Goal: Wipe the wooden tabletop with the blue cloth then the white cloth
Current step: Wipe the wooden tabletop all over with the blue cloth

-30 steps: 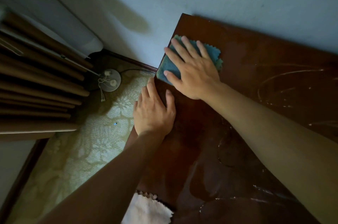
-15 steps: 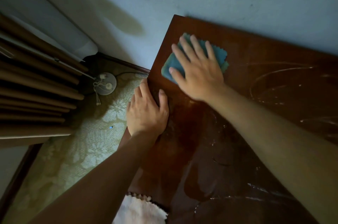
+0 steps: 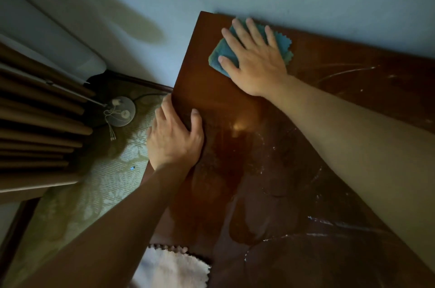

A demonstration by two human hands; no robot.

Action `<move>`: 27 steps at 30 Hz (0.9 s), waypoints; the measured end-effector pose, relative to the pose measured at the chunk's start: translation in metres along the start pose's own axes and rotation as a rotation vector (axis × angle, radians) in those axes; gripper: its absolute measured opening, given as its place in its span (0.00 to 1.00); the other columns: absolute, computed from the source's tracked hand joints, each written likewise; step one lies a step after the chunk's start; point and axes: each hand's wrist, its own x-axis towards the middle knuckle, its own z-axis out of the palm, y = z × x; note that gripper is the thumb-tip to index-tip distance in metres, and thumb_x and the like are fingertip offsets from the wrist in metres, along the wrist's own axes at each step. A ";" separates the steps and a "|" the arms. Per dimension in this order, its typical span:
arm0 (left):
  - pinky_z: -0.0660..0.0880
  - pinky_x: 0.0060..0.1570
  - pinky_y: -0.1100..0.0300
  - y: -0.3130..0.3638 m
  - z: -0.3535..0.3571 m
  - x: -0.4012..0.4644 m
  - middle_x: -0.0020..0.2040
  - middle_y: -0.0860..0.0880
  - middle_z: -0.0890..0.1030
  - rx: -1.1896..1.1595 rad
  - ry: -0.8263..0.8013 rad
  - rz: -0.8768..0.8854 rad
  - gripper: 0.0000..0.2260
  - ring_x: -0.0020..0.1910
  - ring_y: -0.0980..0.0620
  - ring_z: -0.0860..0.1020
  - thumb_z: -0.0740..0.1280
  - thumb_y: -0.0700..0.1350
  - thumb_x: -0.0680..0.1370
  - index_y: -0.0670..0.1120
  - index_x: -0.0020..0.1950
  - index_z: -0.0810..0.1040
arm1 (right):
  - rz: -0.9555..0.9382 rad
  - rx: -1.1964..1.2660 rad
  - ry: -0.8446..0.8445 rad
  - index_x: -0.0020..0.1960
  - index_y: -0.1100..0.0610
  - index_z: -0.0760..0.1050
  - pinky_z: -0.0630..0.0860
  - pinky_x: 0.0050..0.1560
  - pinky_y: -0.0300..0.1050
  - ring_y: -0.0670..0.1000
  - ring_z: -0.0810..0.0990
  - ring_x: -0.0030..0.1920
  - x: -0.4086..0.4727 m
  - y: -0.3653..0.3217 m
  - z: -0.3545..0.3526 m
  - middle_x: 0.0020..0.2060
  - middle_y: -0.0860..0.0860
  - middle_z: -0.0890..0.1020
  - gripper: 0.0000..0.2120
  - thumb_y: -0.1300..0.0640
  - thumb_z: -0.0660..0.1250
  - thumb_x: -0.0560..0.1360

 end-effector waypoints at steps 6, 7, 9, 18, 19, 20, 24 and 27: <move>0.68 0.68 0.43 0.000 -0.002 -0.001 0.72 0.41 0.71 -0.005 0.000 0.044 0.32 0.69 0.40 0.72 0.57 0.60 0.80 0.45 0.79 0.59 | -0.054 0.052 0.024 0.84 0.52 0.50 0.46 0.81 0.63 0.57 0.49 0.83 -0.087 -0.040 0.010 0.83 0.53 0.53 0.35 0.35 0.42 0.82; 0.68 0.68 0.43 0.001 -0.003 -0.002 0.72 0.41 0.71 -0.003 -0.004 0.046 0.33 0.69 0.40 0.72 0.56 0.61 0.79 0.45 0.79 0.59 | -0.064 0.059 0.020 0.84 0.53 0.50 0.47 0.81 0.63 0.56 0.49 0.83 -0.096 -0.041 0.012 0.83 0.53 0.53 0.36 0.35 0.43 0.82; 0.68 0.67 0.43 0.002 -0.003 -0.001 0.72 0.41 0.71 -0.007 -0.008 0.044 0.33 0.69 0.40 0.72 0.55 0.62 0.78 0.45 0.79 0.59 | -0.090 0.052 -0.008 0.84 0.55 0.47 0.45 0.82 0.61 0.54 0.47 0.83 -0.096 -0.034 0.012 0.84 0.52 0.51 0.37 0.34 0.42 0.82; 0.69 0.66 0.43 -0.002 -0.002 0.001 0.73 0.43 0.70 -0.028 -0.007 0.065 0.33 0.70 0.41 0.71 0.59 0.61 0.79 0.45 0.79 0.59 | 0.023 0.009 -0.021 0.84 0.53 0.46 0.42 0.82 0.57 0.52 0.44 0.83 -0.032 0.026 -0.003 0.84 0.51 0.48 0.37 0.34 0.41 0.81; 0.69 0.66 0.42 -0.002 -0.002 0.000 0.73 0.43 0.70 -0.032 -0.007 0.067 0.34 0.70 0.41 0.71 0.59 0.61 0.79 0.45 0.79 0.59 | 0.048 0.016 -0.016 0.84 0.53 0.46 0.42 0.82 0.58 0.53 0.44 0.83 -0.037 0.021 -0.003 0.84 0.51 0.48 0.37 0.35 0.41 0.81; 0.69 0.66 0.42 -0.002 -0.002 0.000 0.73 0.43 0.70 -0.039 -0.008 0.071 0.34 0.70 0.41 0.71 0.60 0.61 0.79 0.45 0.79 0.59 | 0.070 0.025 -0.011 0.84 0.54 0.47 0.42 0.82 0.58 0.53 0.45 0.83 -0.045 0.013 -0.002 0.84 0.51 0.48 0.37 0.35 0.41 0.81; 0.68 0.67 0.43 -0.002 -0.001 0.001 0.73 0.42 0.70 -0.055 0.003 0.075 0.34 0.71 0.41 0.70 0.60 0.61 0.78 0.44 0.79 0.60 | 0.016 0.030 -0.012 0.84 0.54 0.46 0.44 0.82 0.61 0.54 0.44 0.83 -0.109 -0.031 0.009 0.84 0.52 0.48 0.37 0.35 0.41 0.82; 0.66 0.69 0.43 -0.003 -0.002 -0.002 0.76 0.43 0.67 -0.061 0.008 0.113 0.34 0.74 0.42 0.67 0.60 0.61 0.77 0.45 0.79 0.61 | -0.044 0.034 -0.020 0.84 0.55 0.49 0.46 0.82 0.61 0.54 0.45 0.83 -0.160 -0.056 0.021 0.84 0.52 0.50 0.36 0.36 0.44 0.82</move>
